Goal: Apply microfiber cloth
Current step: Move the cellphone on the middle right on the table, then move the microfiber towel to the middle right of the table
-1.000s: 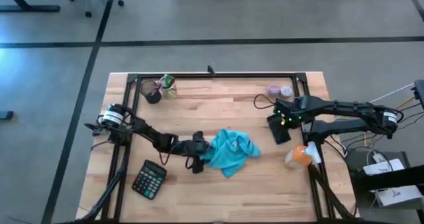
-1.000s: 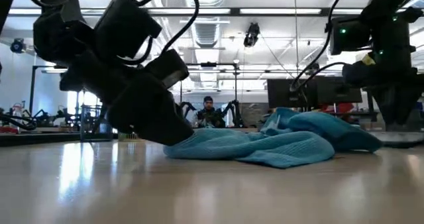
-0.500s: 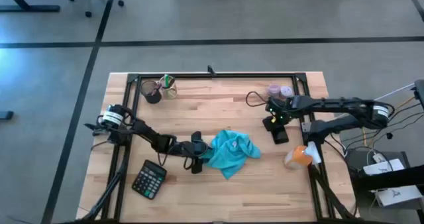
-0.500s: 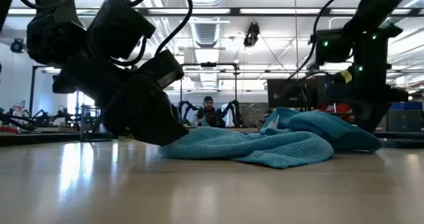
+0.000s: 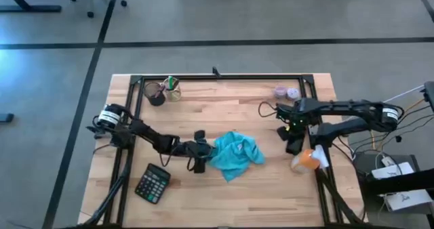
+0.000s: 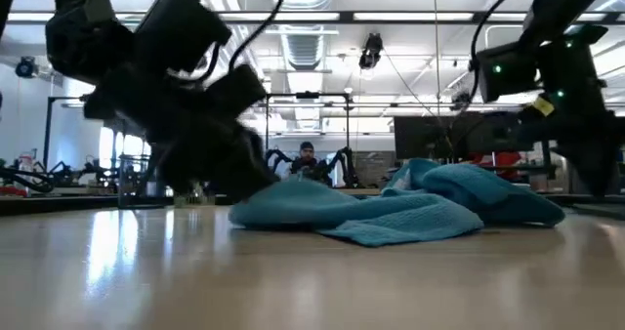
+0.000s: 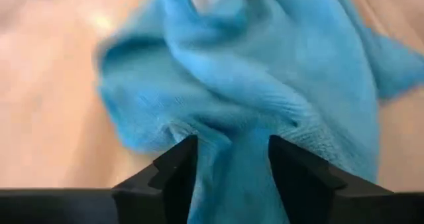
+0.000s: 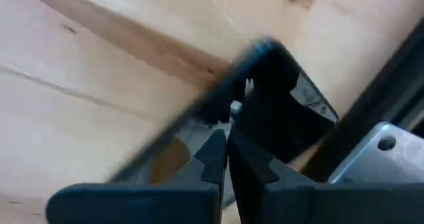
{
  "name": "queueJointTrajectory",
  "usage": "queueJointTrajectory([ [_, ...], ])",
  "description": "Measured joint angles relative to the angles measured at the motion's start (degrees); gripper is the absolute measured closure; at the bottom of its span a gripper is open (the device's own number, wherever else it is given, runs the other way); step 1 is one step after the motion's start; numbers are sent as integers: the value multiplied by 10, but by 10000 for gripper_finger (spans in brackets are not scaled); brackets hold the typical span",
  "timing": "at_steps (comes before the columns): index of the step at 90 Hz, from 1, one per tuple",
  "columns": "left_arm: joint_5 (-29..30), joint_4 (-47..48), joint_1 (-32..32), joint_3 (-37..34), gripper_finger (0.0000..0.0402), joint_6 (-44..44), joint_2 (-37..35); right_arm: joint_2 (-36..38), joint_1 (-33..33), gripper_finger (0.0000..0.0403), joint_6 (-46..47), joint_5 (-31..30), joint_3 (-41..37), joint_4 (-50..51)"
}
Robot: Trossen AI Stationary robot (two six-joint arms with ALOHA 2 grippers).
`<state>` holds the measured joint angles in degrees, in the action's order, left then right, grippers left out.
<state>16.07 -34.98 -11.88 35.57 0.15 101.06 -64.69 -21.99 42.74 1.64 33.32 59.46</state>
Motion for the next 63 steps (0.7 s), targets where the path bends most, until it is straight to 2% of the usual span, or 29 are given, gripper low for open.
queueJointTrajectory([
  [7, 0, -4, 12, 1, 253, -25, -26, 17, 0, 403, -23, -14, 14, -40],
  [14, 0, -2, 22, 1, 266, -49, -52, 32, 5, 403, -61, -9, 15, -123],
  [31, 1, -4, 46, 2, 296, -90, -111, 8, 23, 403, -126, 54, -4, -292],
  [46, 0, -3, 61, 2, 315, -77, -123, -32, 88, 403, -186, 107, -26, -425],
  [54, -27, -8, 60, 2, 323, -82, -112, -55, 126, 403, -204, 100, -30, -481],
  [63, -36, -22, 60, 2, 330, -69, -76, -99, 158, 403, -232, 56, -31, -538],
])
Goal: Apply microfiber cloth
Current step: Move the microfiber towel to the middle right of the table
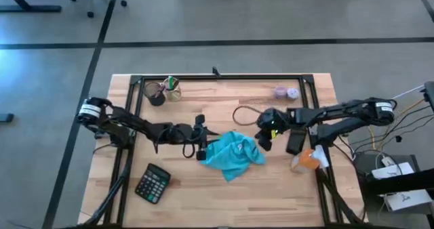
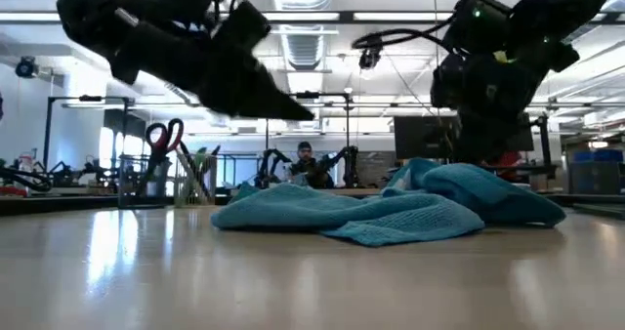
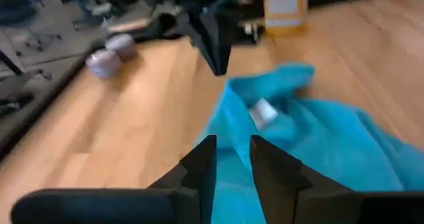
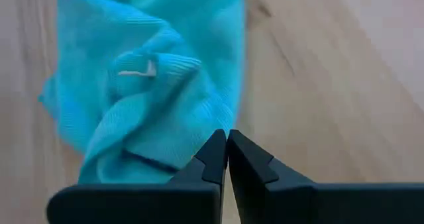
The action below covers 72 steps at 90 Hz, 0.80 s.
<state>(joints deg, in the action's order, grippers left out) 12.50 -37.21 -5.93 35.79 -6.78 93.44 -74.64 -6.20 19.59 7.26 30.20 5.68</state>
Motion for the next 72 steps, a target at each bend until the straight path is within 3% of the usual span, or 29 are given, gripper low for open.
queueJointTrajectory([
  [7, 1, -13, 1, 1, 335, 37, 34, -41, 15, 403, -25, -14, -1, -60],
  [21, -26, 8, -13, 14, 343, 84, 80, -123, 39, 403, -30, 14, 7, -186],
  [39, -42, 85, -42, 66, 343, 106, 127, -210, 89, 403, -42, 15, 25, -234],
  [50, -39, 92, -50, 113, 343, 116, 179, -213, 128, 403, -35, 16, 31, -224],
  [61, -42, 86, -52, 184, 343, 86, 240, -179, 145, 403, -8, 23, 40, -142],
  [72, -129, 90, -41, 266, 343, 30, 293, -134, 145, 403, -1, 26, 48, 7],
])
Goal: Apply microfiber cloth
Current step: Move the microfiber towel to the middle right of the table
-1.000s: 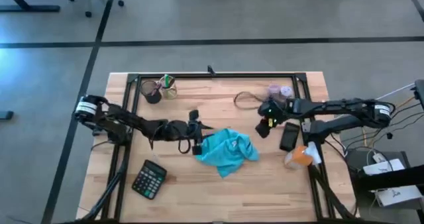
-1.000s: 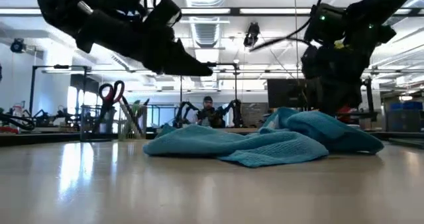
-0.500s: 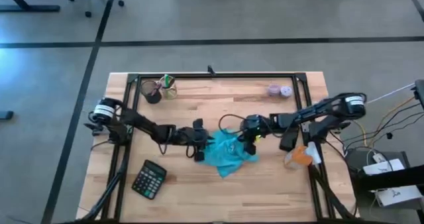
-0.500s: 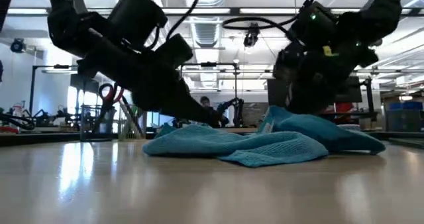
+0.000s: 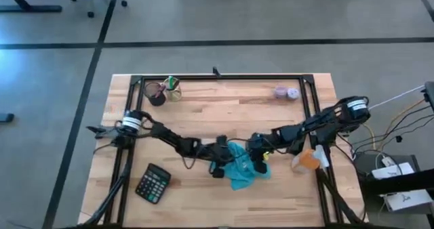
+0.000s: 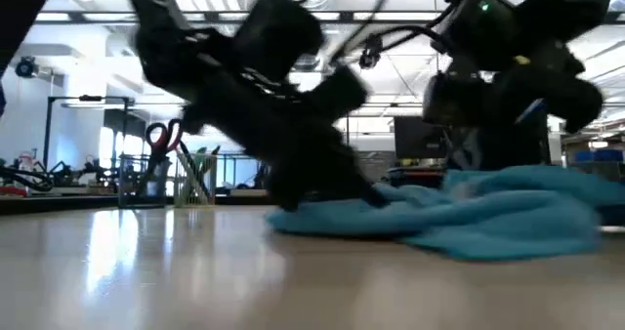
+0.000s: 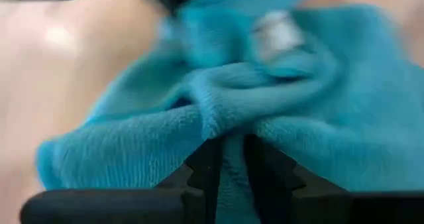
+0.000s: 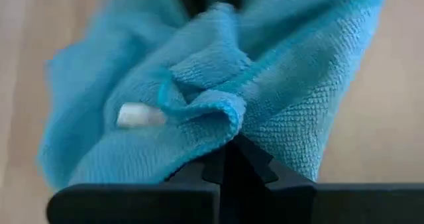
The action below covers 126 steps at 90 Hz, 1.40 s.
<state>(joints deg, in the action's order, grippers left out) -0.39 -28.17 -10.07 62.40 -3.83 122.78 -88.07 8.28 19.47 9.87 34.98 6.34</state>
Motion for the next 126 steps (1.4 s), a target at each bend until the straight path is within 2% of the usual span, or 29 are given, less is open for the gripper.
queueJointTrajectory([
  [7, -35, 7, 8, 49, 343, -33, 27, 24, -2, 403, 0, 0, -1, 82],
  [15, -39, 19, 22, 95, 343, -66, 46, 52, -9, 403, 7, -12, -1, 163],
  [25, -33, 34, 48, 140, 343, -86, 54, 95, -22, 403, 28, -86, -4, 247],
  [35, -25, 138, 75, 163, 343, -98, 23, 140, -44, 403, 41, -161, -5, 294],
  [47, -25, 238, 89, 162, 343, -75, -49, 183, -81, 403, 52, -234, -5, 329],
  [53, -24, 276, 88, 143, 343, -73, -90, 196, -91, 403, 38, -236, -6, 316],
  [64, -22, 281, 75, 73, 343, -56, -161, 196, -90, 403, 22, -234, -13, 257],
  [80, 2, 210, 52, -53, 343, 15, -242, 152, -88, 403, -7, -179, -39, 148],
  [93, 28, 141, 27, -144, 343, 59, -294, 111, -61, 403, -25, -88, -38, 94],
  [102, 49, 128, 16, -193, 343, 84, -335, 88, -33, 403, -5, -34, -35, 88],
  [116, 99, 130, 7, -251, 343, 134, -388, 76, 29, 403, 73, 24, -31, 131],
  [126, 106, 119, 6, -287, 343, 155, -431, 90, 66, 403, 137, 57, -20, 256],
])
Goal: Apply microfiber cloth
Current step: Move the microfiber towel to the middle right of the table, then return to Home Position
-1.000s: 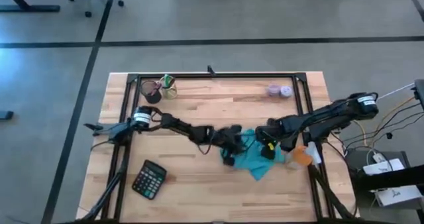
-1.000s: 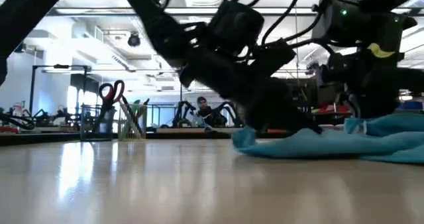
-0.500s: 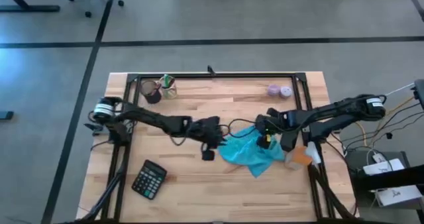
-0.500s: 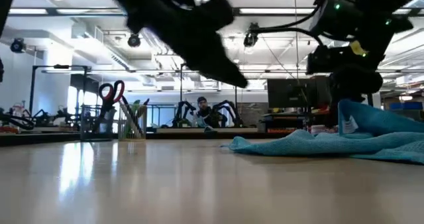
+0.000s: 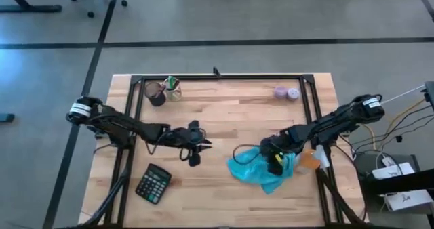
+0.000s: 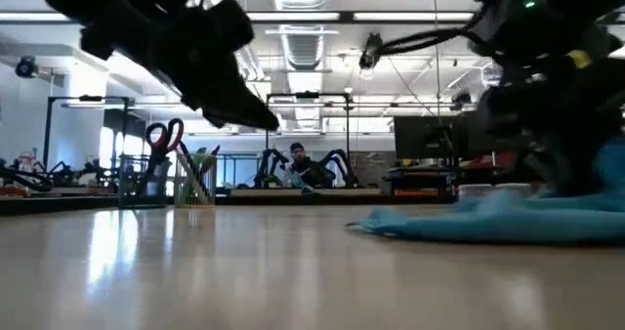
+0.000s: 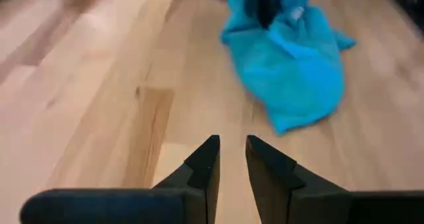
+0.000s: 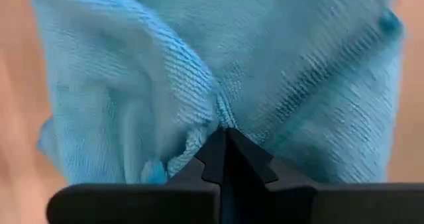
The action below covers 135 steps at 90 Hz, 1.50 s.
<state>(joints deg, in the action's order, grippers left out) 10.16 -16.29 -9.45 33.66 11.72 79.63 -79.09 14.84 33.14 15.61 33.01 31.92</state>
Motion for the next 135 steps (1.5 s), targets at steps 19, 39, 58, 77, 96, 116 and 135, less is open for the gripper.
queueJointTrajectory([
  [19, -2, -103, -2, -74, 343, -7, -94, 52, 18, 403, -4, -23, 47, 68],
  [39, 9, -223, -1, -162, 343, -22, -188, 66, -32, 403, -179, -110, 69, 49],
  [58, 29, -229, 4, -185, 343, -22, -234, 79, -111, 403, -318, -66, 56, -73],
  [77, 29, -184, 3, -207, 343, -20, -303, 173, -156, 403, -335, -49, -24, -179],
  [96, 28, -118, 28, -210, 343, -50, -343, 307, -160, 403, -307, -55, -136, -323],
  [116, -10, -119, 87, -218, 346, -61, -364, 417, -163, 403, -282, -80, -232, -412],
  [135, -11, -123, 107, -239, 393, -62, -400, 516, -163, 403, -286, -83, -256, -427],
])
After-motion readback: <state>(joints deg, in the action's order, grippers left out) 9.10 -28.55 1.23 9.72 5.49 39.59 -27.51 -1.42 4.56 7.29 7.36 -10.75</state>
